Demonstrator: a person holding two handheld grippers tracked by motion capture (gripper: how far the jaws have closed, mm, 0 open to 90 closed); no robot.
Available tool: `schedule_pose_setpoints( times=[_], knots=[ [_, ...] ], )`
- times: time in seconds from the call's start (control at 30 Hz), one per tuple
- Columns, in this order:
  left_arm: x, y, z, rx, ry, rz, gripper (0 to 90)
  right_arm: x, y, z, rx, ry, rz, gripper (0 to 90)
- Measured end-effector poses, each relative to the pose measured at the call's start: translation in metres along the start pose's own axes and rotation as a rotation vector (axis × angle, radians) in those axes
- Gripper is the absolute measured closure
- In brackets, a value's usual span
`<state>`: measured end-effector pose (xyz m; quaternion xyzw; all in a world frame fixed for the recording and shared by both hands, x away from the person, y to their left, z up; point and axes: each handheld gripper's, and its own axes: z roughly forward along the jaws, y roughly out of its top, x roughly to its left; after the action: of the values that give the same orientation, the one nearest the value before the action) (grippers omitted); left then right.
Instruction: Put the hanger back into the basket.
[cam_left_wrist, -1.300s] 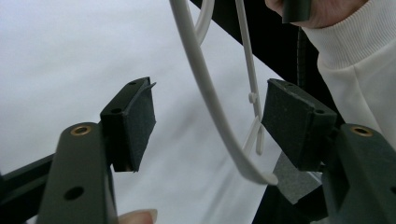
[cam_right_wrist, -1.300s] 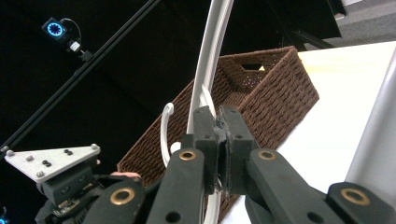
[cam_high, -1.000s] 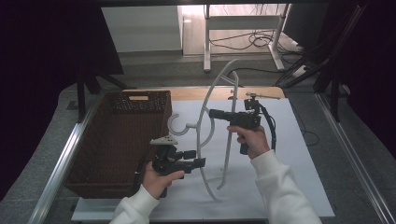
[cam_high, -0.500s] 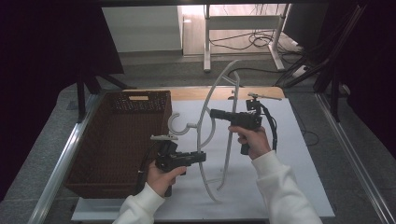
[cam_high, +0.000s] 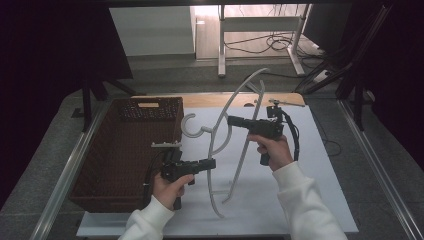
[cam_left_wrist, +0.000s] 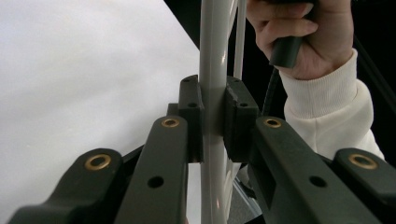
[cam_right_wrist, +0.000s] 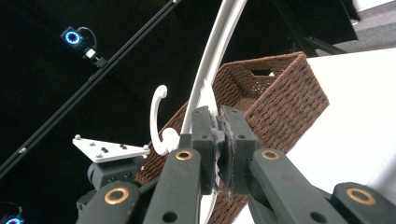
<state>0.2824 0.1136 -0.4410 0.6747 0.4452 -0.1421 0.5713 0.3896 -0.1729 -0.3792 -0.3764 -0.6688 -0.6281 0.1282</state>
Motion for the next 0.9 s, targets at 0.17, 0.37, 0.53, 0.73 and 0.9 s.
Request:
schedule_pose_setpoints(
  times=[0.17, 0.37, 0.53, 0.73, 0.9],
  knots=[
    [0.003, 0.002, -0.004, -0.044, -0.036, -0.042, 80.1, -0.002, -0.002, 0.0, 0.035, -0.053, -0.018, 77.1],
    [0.006, 0.006, -0.013, -0.076, -0.041, -0.054, 80.0, 0.0, -0.01, -0.006, 0.087, -0.119, -0.061, 51.6],
    [0.007, 0.008, -0.018, -0.085, -0.04, -0.049, 79.9, 0.009, -0.014, -0.033, 0.073, -0.152, -0.116, 43.3],
    [0.005, 0.013, -0.026, -0.092, -0.034, -0.045, 79.9, 0.017, -0.029, -0.07, 0.067, -0.165, -0.191, 42.2],
    [0.003, 0.018, -0.039, -0.102, -0.019, -0.036, 79.9, 0.012, -0.048, -0.095, 0.094, -0.212, -0.221, 41.4]
  ],
)
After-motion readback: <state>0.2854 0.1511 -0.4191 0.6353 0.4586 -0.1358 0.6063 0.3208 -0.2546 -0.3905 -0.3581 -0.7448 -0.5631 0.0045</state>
